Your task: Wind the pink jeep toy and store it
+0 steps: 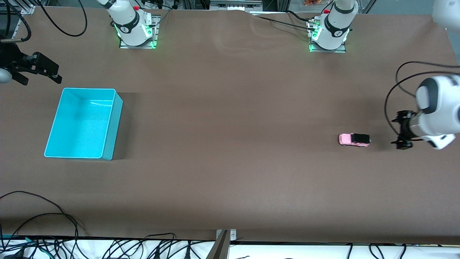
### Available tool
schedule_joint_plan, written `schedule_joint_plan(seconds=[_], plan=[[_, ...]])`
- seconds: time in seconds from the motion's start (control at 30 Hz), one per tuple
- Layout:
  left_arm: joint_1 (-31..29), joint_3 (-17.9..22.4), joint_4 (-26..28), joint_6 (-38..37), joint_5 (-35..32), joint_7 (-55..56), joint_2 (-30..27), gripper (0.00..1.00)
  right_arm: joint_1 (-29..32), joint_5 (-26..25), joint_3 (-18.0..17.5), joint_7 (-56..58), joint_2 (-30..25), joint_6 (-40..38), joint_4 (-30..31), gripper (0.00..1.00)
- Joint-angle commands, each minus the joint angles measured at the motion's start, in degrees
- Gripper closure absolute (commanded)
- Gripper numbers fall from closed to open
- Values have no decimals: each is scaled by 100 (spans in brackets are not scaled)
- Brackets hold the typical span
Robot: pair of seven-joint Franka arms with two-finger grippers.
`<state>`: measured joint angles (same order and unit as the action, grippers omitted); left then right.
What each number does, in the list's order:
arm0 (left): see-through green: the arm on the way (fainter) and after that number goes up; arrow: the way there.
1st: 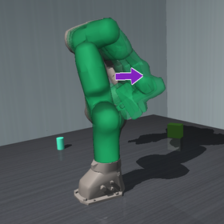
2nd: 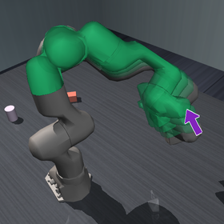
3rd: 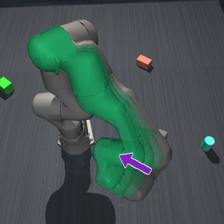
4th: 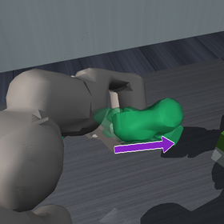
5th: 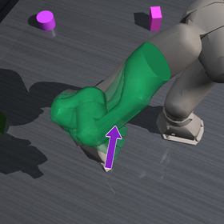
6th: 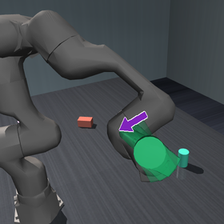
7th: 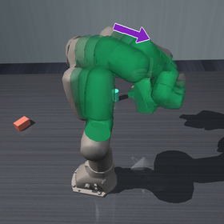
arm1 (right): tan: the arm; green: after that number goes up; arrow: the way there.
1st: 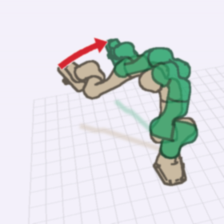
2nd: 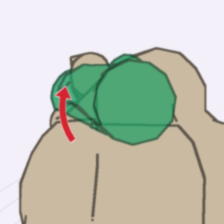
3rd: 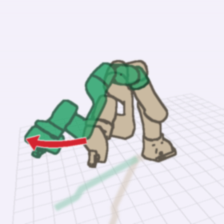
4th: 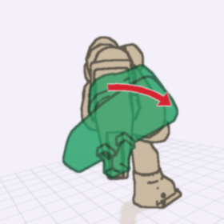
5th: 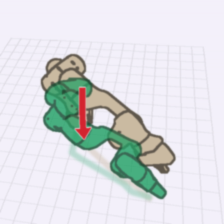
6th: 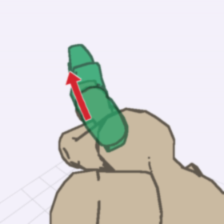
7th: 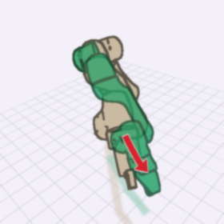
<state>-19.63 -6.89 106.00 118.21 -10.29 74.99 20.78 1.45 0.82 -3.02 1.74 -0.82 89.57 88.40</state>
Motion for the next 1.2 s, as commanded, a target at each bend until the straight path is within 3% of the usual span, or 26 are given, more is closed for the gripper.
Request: schedule_joint_plan(seconds=[0.0,0.23,0.63,0.97,1.17], plan=[[38,-50,-140,-491,168,-686,-530,0,-4,-47,-23,-78,47,-54,-147,0],[12,-375,-588,-737,177,-1784,-820,0,-4,-47,-23,-78,47,-54,-147,0],[30,-717,-1661,-1107,300,-4789,-847,0,-4,-47,-23,-78,47,-54,-147,0],[30,-753,-1784,-1212,476,-6838,-856,0,-4,-47,-14,-78,47,-62,-147,0],[30,-753,-1776,-1221,651,-7006,-856,0,-4,-47,-23,-78,47,-71,-147,0]])
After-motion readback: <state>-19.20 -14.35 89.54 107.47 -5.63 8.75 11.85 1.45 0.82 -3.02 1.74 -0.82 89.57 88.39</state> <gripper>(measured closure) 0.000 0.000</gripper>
